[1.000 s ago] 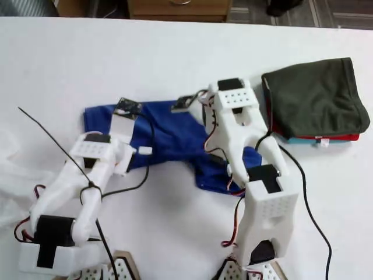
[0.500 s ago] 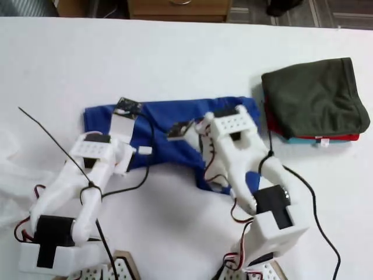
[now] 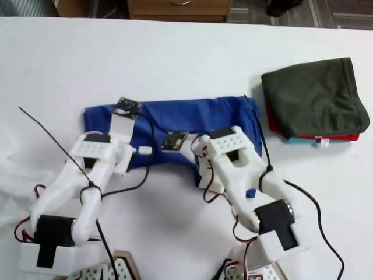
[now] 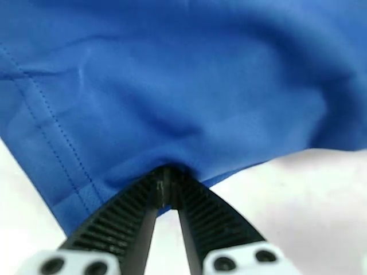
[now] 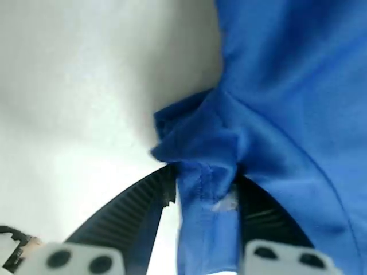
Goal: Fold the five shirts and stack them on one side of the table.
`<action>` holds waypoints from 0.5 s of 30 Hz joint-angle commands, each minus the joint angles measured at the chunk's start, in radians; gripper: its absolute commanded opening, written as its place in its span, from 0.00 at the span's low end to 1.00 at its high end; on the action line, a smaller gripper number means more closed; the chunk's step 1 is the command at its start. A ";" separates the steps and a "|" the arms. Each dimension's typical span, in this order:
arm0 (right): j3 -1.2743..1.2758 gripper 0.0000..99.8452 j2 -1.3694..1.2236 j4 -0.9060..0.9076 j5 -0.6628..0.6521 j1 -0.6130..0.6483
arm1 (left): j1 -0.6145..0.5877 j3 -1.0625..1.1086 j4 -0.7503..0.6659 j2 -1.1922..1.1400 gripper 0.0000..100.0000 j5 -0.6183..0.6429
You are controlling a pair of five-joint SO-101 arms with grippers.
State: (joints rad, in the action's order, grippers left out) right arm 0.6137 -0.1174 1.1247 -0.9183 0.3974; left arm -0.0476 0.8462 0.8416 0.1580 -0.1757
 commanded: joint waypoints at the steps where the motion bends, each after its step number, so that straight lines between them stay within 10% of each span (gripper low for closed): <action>1: 0.009 0.35 -0.001 -0.022 -0.002 0.018 | 0.012 -0.004 -0.018 0.003 0.03 0.002; 15: -0.229 0.08 -0.248 0.165 0.000 0.027 | 0.008 -0.002 -0.014 0.003 0.03 0.002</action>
State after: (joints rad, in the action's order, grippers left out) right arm 0.4511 -0.2601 1.2229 -0.9183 0.4189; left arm -0.0476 0.8462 0.8416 0.1580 -0.1757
